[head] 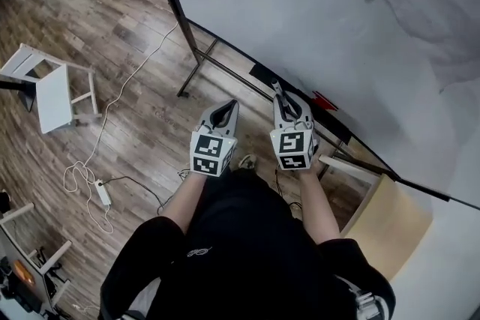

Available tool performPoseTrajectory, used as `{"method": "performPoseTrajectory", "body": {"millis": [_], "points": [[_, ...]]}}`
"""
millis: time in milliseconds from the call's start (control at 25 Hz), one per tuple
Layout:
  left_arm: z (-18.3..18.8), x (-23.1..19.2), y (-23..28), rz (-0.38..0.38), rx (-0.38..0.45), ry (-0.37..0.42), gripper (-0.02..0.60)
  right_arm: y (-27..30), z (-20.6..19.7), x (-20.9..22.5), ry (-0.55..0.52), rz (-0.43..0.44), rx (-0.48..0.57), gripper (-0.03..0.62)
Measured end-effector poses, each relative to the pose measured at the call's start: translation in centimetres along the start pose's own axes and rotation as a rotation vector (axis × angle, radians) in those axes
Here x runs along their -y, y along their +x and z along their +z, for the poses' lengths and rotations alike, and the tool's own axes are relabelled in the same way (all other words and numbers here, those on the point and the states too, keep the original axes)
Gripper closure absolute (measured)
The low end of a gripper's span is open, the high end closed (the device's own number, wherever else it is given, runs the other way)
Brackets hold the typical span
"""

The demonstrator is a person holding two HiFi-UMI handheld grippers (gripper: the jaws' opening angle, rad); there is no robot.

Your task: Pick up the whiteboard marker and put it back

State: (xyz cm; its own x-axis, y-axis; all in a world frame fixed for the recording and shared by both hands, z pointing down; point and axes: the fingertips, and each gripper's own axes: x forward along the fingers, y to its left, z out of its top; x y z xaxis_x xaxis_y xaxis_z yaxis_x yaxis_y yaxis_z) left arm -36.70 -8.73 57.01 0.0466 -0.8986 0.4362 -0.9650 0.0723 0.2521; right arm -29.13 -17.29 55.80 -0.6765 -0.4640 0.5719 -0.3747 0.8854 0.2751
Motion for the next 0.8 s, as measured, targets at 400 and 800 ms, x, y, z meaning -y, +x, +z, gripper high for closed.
{"method": "performPoseTrajectory", "body": {"millis": [400,800], "points": [[4.2,8.4,0.5,-0.113,0.091,0.084,0.575,-9.7,-0.1,4.8,0.241,-0.145,0.215,0.542],[8.7,17.7,-0.2,-0.263,0.177,0.188,0.575,-19.1,-0.8,8.8,0.378,-0.281,0.401,0.542]]}}
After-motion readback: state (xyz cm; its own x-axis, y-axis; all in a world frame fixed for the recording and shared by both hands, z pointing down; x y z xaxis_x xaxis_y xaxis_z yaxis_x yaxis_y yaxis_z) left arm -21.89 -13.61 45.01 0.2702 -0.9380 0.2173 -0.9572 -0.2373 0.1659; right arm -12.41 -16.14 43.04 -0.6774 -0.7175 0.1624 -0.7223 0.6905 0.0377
